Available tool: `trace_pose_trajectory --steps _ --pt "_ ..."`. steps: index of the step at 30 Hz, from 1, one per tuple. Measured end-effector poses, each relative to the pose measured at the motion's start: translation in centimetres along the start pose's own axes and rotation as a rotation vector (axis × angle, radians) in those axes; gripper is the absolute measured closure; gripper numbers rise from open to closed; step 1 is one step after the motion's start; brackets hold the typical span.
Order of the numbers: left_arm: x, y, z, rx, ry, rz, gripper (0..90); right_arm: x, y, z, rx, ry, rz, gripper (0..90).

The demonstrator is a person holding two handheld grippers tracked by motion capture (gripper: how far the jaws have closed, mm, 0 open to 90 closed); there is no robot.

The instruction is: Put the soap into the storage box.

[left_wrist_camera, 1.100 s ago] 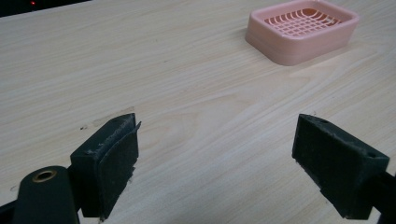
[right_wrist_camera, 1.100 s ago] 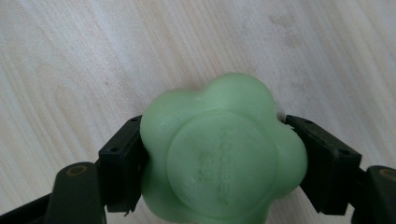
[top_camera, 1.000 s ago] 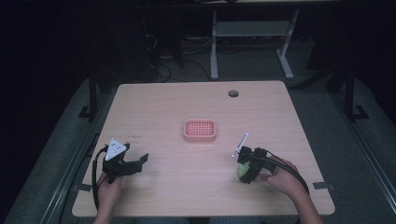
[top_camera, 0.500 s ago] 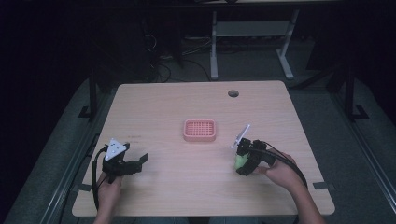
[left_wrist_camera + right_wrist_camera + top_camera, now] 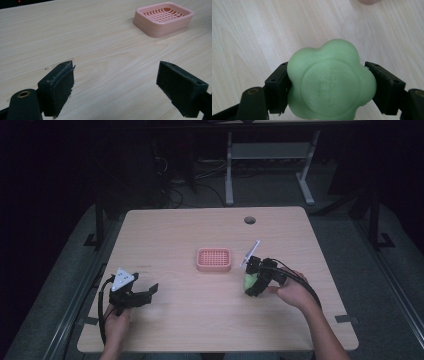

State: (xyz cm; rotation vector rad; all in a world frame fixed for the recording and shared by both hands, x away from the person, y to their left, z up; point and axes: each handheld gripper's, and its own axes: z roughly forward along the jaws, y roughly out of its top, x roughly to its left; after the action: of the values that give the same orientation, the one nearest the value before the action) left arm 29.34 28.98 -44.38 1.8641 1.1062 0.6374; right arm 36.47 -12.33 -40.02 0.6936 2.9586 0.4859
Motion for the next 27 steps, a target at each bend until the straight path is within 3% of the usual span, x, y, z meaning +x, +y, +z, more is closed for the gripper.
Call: trace_pose_trajectory --steps 27 --pt "0.1 0.0 0.1 -0.004 0.002 -0.007 14.2 -2.1 4.4 0.1 -0.027 0.010 -0.007 25.6"
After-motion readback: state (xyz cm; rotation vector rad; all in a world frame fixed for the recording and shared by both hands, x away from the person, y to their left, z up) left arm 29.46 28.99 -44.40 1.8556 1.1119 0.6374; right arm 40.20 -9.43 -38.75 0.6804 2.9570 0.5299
